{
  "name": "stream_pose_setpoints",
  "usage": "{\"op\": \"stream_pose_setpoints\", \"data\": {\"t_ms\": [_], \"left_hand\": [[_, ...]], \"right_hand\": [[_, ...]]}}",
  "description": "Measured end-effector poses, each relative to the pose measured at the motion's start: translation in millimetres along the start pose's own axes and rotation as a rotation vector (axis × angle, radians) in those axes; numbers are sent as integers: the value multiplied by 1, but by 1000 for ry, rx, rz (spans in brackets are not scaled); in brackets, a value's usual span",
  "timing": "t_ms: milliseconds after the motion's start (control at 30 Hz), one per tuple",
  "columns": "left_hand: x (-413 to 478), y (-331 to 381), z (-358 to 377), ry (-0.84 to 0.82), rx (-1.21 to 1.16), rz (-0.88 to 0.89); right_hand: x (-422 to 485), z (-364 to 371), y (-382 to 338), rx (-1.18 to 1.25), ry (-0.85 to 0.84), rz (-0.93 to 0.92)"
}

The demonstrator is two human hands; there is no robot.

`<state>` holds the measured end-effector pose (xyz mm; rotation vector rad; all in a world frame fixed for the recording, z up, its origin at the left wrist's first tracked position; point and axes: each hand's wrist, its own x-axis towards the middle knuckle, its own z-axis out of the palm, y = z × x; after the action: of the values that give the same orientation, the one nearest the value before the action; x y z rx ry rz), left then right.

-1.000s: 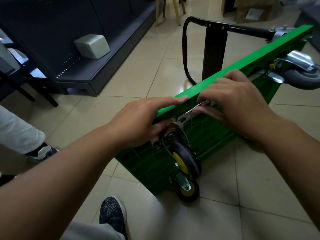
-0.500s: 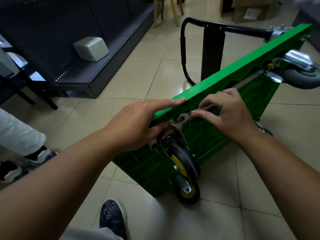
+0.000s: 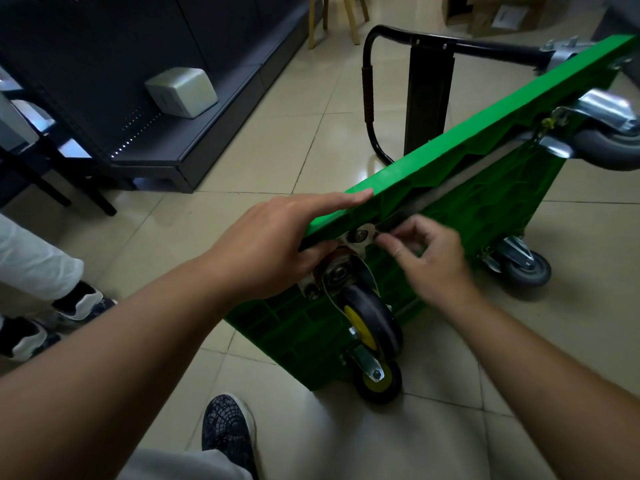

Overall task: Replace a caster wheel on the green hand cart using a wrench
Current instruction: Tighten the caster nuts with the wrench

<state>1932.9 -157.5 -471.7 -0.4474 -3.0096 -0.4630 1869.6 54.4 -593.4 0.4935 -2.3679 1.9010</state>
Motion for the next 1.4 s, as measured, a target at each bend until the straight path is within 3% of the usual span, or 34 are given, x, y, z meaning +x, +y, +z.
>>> {"op": "stream_pose_setpoints", "data": {"t_ms": [133, 267, 367, 500, 633, 767, 1033, 1133, 1300, 1400], "left_hand": [[1, -2, 1, 4, 8, -6], [1, -3, 0, 6, 4, -1], [2, -4, -1, -2, -5, 1], [0, -2, 0, 9, -14, 8], [1, 0, -1, 14, -7, 10], [0, 3, 0, 20, 6, 20], [1, 2, 1, 21, 8, 13], [-1, 2, 0, 20, 6, 15], [0, 2, 0, 7, 11, 12], [0, 1, 0, 11, -3, 14]], "right_hand": [[-31, 48, 11, 434, 85, 275], [-24, 34, 20, 487, -13, 296], [-30, 12, 32, 235, -101, 279], [-24, -47, 32, -454, -273, 31], [16, -70, -33, -789, -115, -374], [35, -66, -81, -1000, -95, -760], [40, -55, -78, -1074, -64, -827], [35, -52, -64, -998, -34, -743], [22, -41, -33, -414, -69, -127], [18, -30, -21, -276, -19, -153]]}}
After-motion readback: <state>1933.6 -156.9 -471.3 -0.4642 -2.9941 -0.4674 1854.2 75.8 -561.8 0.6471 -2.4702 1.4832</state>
